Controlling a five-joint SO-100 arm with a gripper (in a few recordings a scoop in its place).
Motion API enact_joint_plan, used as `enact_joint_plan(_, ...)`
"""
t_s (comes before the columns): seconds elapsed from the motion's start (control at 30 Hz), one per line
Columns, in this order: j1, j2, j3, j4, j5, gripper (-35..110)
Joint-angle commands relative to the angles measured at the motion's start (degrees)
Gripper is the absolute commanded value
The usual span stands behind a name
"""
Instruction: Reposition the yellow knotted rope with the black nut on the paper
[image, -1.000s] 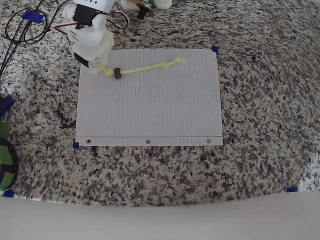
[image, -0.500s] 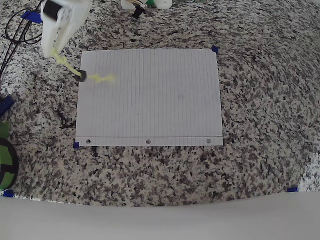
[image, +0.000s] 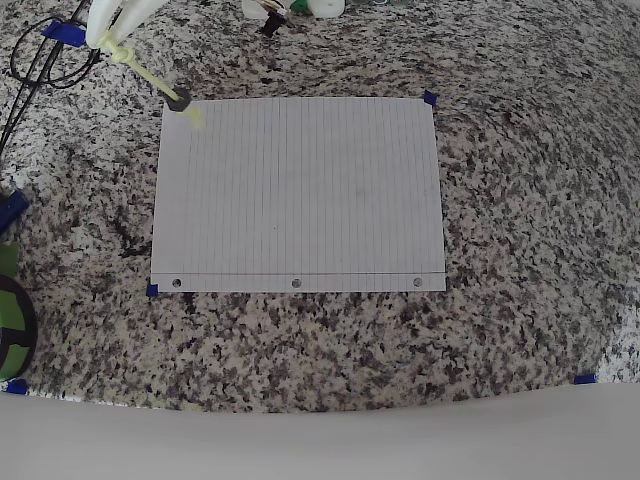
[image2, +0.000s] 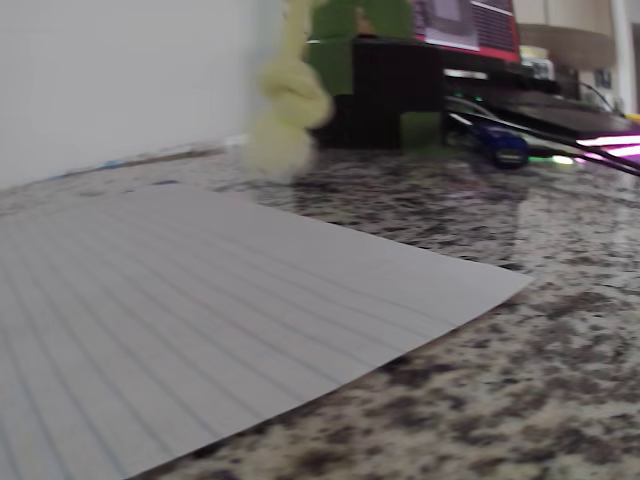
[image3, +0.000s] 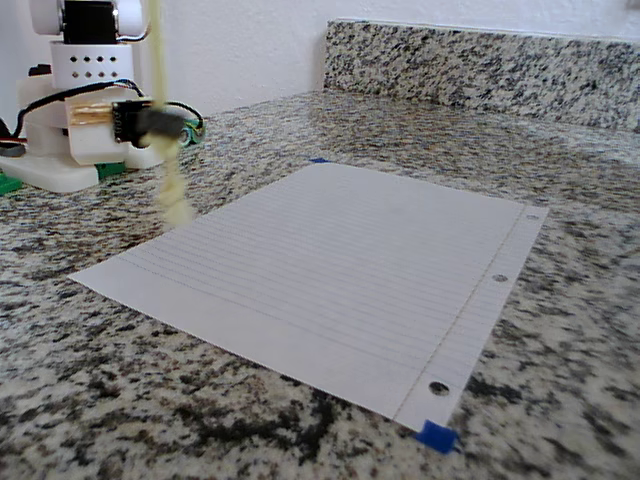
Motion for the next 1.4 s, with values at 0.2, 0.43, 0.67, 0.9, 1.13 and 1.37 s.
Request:
enact_joint_plan(0.2, 6.42, -13.10, 0.26, -6.24, 0.79, 0)
enact_joint_plan(0.43, 2.46, -8.79, 8.26, -9.32, 6.50, 0)
enact_joint_plan(0.67, -9.67, 4.75, 17.40, -9.32, 14.85, 0)
enact_joint_plan(0.9, -23.91, 17.40, 26.63, -5.80, 25.66, 0)
enact_joint_plan(1.13, -33.40, 22.24, 32.87, -2.02, 51.94, 0)
enact_joint_plan(1.37, -37.44, 26.46, 37.27, -0.44, 82.44, 0)
